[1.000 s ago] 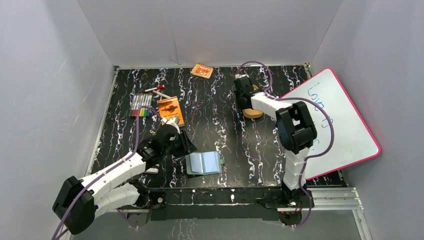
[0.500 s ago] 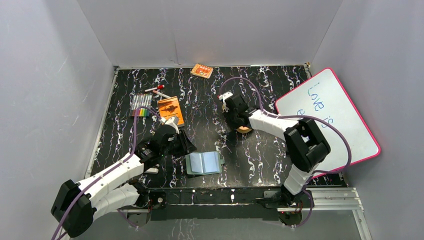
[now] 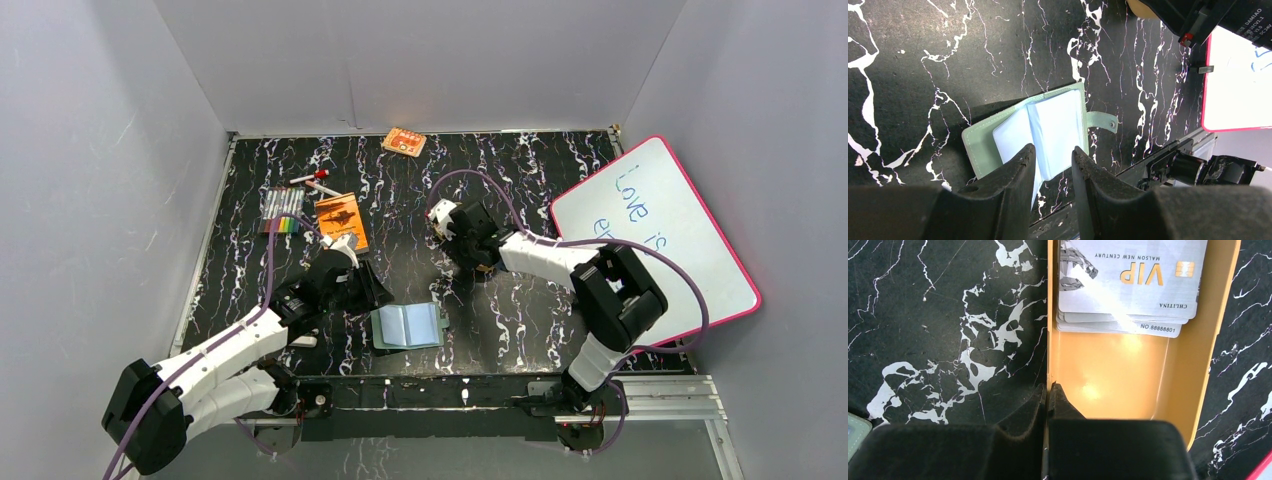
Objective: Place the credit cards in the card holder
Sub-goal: Move the storage box to the center of the board.
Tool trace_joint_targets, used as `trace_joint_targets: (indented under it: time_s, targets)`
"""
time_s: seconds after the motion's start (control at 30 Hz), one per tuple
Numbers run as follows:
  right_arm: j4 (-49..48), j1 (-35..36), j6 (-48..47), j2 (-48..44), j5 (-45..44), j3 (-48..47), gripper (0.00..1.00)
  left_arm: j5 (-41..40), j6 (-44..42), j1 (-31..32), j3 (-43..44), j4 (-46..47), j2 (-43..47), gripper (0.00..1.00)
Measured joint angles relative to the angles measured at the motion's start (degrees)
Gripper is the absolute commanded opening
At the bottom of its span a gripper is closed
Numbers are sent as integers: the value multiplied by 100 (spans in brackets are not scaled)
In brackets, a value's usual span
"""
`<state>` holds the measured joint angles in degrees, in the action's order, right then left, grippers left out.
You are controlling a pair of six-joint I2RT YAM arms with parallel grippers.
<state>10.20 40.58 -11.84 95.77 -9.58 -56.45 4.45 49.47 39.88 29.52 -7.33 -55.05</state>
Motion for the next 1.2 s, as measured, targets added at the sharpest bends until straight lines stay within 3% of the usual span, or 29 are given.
trace_joint_targets:
  time_s: [0.13, 0.33, 0.43, 0.57, 0.9, 1.07, 1.2]
  targets:
    - [-7, -4, -42, -17, 57, 0, 43, 13, -2, 0, 0, 0, 0, 31]
    - [20, 0, 225, -367, 79, 0, 68, 46, -2, 0, 0, -2, 0, 31]
    - [20, -9, 461, -625, 79, -4, 72, 46, -2, 0, 0, -7, 0, 31]
    - [15, -190, 1331, -931, 175, -13, 70, 39, -7, 0, 0, -52, 4, 31]
    - [-146, -745, 5412, -1086, 234, -15, 69, 2, 7, 0, 2, -94, 4, 31]
    - [-98, -756, 6754, -691, 190, -48, 78, 0, 42, 0, 2, -94, 4, 31]
    - [33, -796, 7514, -601, -9, -48, 78, -15, 61, 0, 2, -94, 4, 31]
